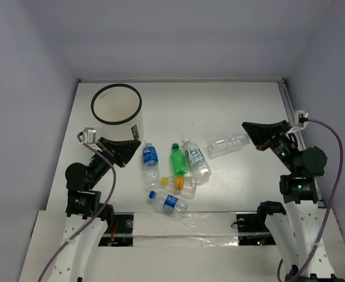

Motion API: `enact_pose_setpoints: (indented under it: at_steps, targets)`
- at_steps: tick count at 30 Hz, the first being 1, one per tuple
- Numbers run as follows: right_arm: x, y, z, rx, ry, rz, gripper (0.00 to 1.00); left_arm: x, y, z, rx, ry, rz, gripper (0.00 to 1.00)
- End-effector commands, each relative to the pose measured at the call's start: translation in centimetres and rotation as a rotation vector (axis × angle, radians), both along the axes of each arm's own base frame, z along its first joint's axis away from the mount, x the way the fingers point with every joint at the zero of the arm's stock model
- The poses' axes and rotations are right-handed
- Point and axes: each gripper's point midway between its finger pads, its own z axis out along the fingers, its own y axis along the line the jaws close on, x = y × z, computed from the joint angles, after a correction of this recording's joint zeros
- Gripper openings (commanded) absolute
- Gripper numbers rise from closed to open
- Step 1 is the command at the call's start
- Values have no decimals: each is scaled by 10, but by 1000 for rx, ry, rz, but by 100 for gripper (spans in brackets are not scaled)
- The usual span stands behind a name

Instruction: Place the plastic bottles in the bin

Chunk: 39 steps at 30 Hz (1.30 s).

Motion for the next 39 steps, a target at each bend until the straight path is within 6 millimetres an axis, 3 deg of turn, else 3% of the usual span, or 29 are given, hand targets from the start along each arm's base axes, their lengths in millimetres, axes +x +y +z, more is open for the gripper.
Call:
enact_pose_setpoints:
  at_steps: [1, 2, 4, 5, 7, 8, 13, 14, 18, 19, 22, 23, 25, 28, 29, 32, 33, 35, 37, 39]
  targets:
    - [-10, 9, 11, -42, -66, 52, 0, -2, 0, 21, -49, -74, 14, 6]
    - [-10, 14, 9, -53, -67, 74, 0, 2, -3, 14, -51, -49, 14, 0]
    - [-18, 33, 13, -85, -89, 144, 0, 3, -14, 7, -61, -12, 6, 0]
    - [-18, 40, 7, -103, -60, 163, 0, 7, -17, -4, -22, 19, 25, 0]
    - [-7, 49, 1, -147, -35, 130, 0, 10, -25, -8, -3, 54, 86, 0]
    - [-13, 62, -1, -166, -16, 167, 0, 15, -27, -21, 54, 102, 121, 0]
    - [1, 64, -18, -200, 32, 112, 0, 15, -43, -78, 253, 288, 302, 0]
    - [0, 66, -19, -197, 32, 121, 0, 14, -45, -102, 364, 346, 337, 0]
    - [6, 72, -37, -212, 75, 128, 0, 16, -39, -128, 501, 416, 533, 0]
    - [6, 75, -41, -216, 84, 138, 0, 17, -38, -131, 493, 444, 562, 12]
    - [6, 82, -54, -229, 110, 157, 0, 19, -38, -141, 545, 462, 596, 37]
    - [9, 82, -57, -229, 112, 153, 0, 19, -37, -145, 545, 474, 604, 50]
    - [5, 91, -66, -236, 127, 183, 0, 21, -33, -150, 538, 499, 612, 62]
    - [5, 99, -75, -247, 144, 200, 0, 34, -23, -162, 512, 546, 582, 69]
    - [5, 101, -77, -250, 145, 204, 0, 41, -26, -157, 467, 537, 559, 71]
    - [4, 106, -79, -253, 150, 205, 18, 46, -20, -168, 518, 548, 546, 74]
    - [3, 107, -79, -253, 146, 209, 31, 49, -19, -170, 541, 546, 550, 76]
    - [3, 107, -78, -252, 144, 207, 45, 52, -22, -175, 585, 553, 555, 78]
    - [0, 110, -78, -254, 140, 222, 56, 58, -20, -179, 607, 562, 563, 78]
    - [-2, 113, -80, -260, 145, 236, 58, 65, -17, -186, 612, 570, 586, 79]
